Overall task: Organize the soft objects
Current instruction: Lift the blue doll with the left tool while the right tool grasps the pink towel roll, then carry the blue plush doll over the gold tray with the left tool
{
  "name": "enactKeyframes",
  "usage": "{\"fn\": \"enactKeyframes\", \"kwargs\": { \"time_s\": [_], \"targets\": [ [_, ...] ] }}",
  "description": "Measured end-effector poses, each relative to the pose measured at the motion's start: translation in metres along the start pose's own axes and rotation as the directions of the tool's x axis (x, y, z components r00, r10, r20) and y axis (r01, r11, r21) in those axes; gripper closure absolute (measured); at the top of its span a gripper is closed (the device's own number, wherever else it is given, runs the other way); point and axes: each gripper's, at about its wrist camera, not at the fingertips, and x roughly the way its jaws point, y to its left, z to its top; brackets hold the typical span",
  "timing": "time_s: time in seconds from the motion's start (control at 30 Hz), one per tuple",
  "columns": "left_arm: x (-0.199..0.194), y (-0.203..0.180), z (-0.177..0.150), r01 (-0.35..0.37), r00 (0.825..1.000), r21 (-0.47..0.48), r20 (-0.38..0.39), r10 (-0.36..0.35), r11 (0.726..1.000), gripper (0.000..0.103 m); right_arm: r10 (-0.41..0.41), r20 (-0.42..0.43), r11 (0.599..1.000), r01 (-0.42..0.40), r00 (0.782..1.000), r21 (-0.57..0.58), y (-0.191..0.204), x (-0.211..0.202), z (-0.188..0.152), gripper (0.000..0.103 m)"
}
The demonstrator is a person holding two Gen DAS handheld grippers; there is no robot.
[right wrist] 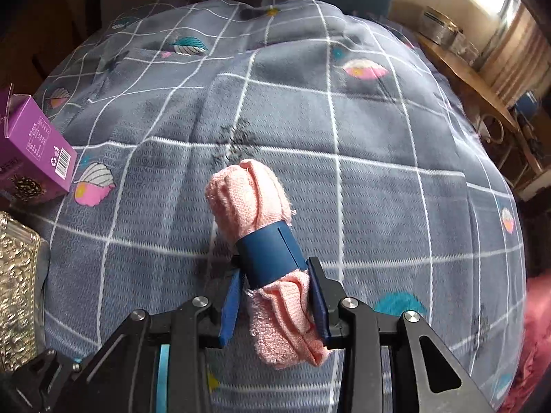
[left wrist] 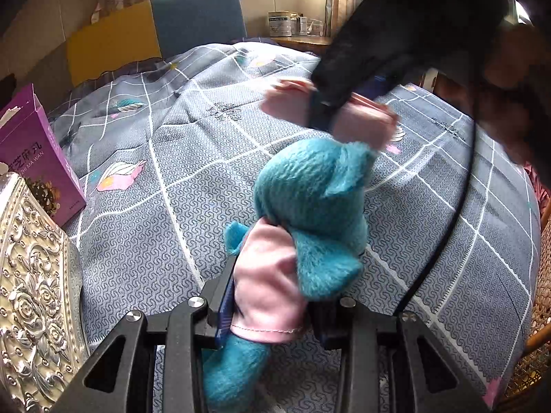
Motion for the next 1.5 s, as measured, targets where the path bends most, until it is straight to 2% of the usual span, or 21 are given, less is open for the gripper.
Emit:
{"fn": "enactKeyframes", "kwargs": {
  "time_s": [0.07,0.17,0.23,0.5,0.63,0.8,0.9,1.03,1.17,1.3,1.4,1.5],
  "targets": [
    [0.0,-0.002,0.0,-0.008,1.0,0.006,0.001,0.008,1.0,0.067,0.028,-0.034,0.996,-0.025,0.999,0.087,-0.014,-0.002,-0.021,0.066],
    [-0.001,-0.006,0.0,-0.021,1.0,0.016,0.002,0.021,1.0,0.067,0.003,-0.065,0.986,0.008,0.998,0.164,-0.028,0.01,-0.049,0.064],
    [-0.002,-0.006,0.0,-0.024,1.0,0.018,0.001,0.024,1.0,0.067,0.01,-0.04,0.983,-0.002,0.999,0.184,-0.033,0.015,-0.058,0.062],
    [-0.008,0.001,0.016,0.008,0.997,-0.056,-0.074,-0.012,0.998,0.075,0.004,-0.024,0.983,0.001,1.0,0.185,-0.034,0.017,-0.06,0.063],
    [-0.026,0.006,0.04,0.013,0.998,-0.08,-0.057,-0.018,0.997,0.075,-0.006,-0.026,0.985,0.011,1.0,0.173,-0.032,0.018,-0.058,0.063],
    [-0.04,0.025,0.082,0.064,0.995,-0.191,-0.063,-0.077,0.98,0.075,-0.008,-0.031,0.986,0.013,0.999,0.163,-0.029,0.017,-0.059,0.062],
    [-0.048,0.047,0.116,0.065,0.995,-0.257,-0.051,-0.081,0.964,0.075,-0.011,-0.032,0.988,0.015,0.999,0.152,-0.03,0.019,-0.058,0.061],
    [-0.063,0.089,0.163,0.034,0.999,-0.323,-0.027,-0.045,0.946,0.075,-0.022,-0.03,0.99,0.026,0.999,0.136,-0.026,0.02,-0.058,0.061],
    [-0.075,0.143,0.192,-0.055,0.998,-0.366,-0.01,0.055,0.929,0.075,-0.028,-0.029,0.991,0.031,0.999,0.127,-0.024,0.021,-0.058,0.061],
    [-0.092,0.206,0.191,-0.131,0.99,-0.449,-0.015,0.139,0.884,0.075,-0.037,-0.026,0.993,0.04,0.999,0.113,-0.017,0.019,-0.06,0.061],
    [-0.108,0.25,0.172,-0.19,0.978,-0.495,-0.021,0.207,0.848,0.075,-0.045,-0.025,0.994,0.047,0.999,0.102,-0.01,0.019,-0.06,0.061],
    [-0.128,0.29,0.144,-0.228,0.967,-0.555,-0.03,0.255,0.8,0.075,-0.05,-0.025,0.994,0.052,0.998,0.093,-0.005,0.018,-0.06,0.061]
  ]
}}
